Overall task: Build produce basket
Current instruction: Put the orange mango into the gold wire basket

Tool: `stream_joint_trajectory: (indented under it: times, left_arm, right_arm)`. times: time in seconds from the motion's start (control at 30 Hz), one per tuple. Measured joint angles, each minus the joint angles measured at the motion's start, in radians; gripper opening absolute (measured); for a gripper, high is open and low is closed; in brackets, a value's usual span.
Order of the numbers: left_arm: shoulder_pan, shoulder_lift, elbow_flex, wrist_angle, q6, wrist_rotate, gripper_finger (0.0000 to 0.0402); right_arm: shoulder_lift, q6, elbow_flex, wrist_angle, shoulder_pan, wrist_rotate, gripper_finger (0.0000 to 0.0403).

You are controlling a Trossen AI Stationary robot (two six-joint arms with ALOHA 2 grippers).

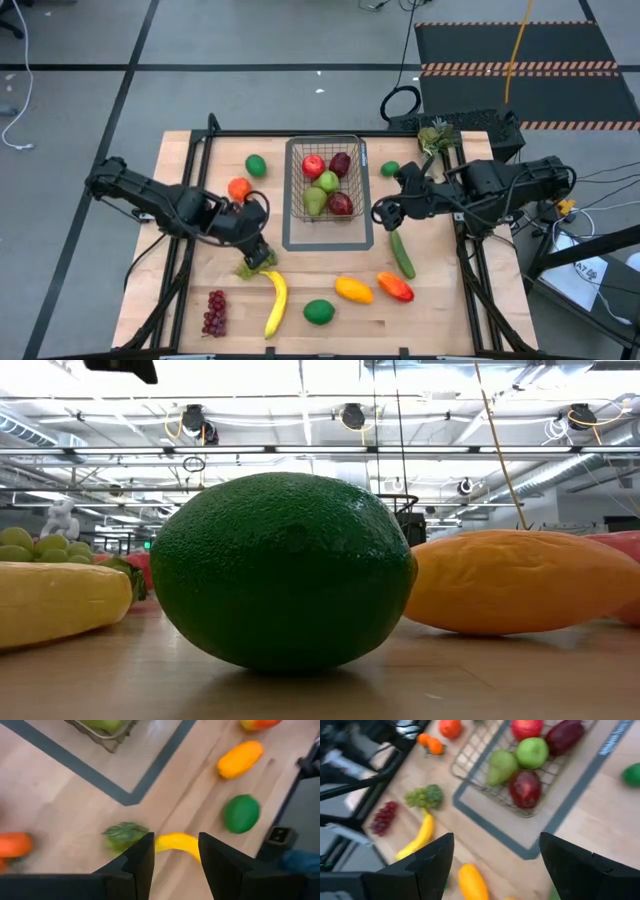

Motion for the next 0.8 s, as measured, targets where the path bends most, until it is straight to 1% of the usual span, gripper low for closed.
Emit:
stream_joint_trajectory:
  times: [0.13, 0.23, 0.33, 0.4, 0.5, 0.6, 0.67, 0.73, 0.8]
  left_arm:
    - [-0.024, -0.001, -0.053, 0.089, -0.080, -0.016, 0.0152]
    - [-0.033, -0.001, -0.093, 0.150, -0.093, -0.048, 0.0152]
    - [-0.029, 0.000, -0.139, 0.174, -0.087, -0.051, 0.0152]
    - [-0.020, 0.000, -0.163, 0.179, -0.093, -0.044, 0.0152]
    - [0.001, 0.000, -0.190, 0.174, -0.104, 0.011, 0.0152]
    - [0.025, 0.000, -0.193, 0.175, -0.091, 0.052, 0.0152]
    - [0.041, 0.000, -0.193, 0.177, -0.081, 0.063, 0.0152]
    - [0.055, 0.000, -0.193, 0.180, -0.068, 0.066, 0.0152]
    - [0.067, 0.000, -0.193, 0.180, -0.061, 0.073, 0.0152]
  right_arm:
    - [0.000, -0.019, 0.000, -0.066, -0.037, 0.001, 0.0286]
    - [-0.001, -0.060, 0.000, -0.096, -0.065, 0.001, 0.0286]
    - [-0.001, -0.119, 0.000, -0.103, -0.097, 0.001, 0.0286]
    - [-0.001, -0.185, 0.000, -0.102, -0.119, 0.002, 0.0286]
    - [-0.001, -0.334, 0.000, -0.103, -0.153, 0.003, 0.0286]
    - [-0.001, -0.479, 0.000, -0.104, -0.195, 0.002, 0.0286]
    - [-0.001, -0.548, 0.000, -0.104, -0.222, 0.000, 0.0286]
    - [-0.001, -0.578, 0.000, -0.105, -0.241, -0.037, 0.0286]
    - [-0.009, -0.601, 0.000, -0.108, -0.249, -0.128, 0.0286]
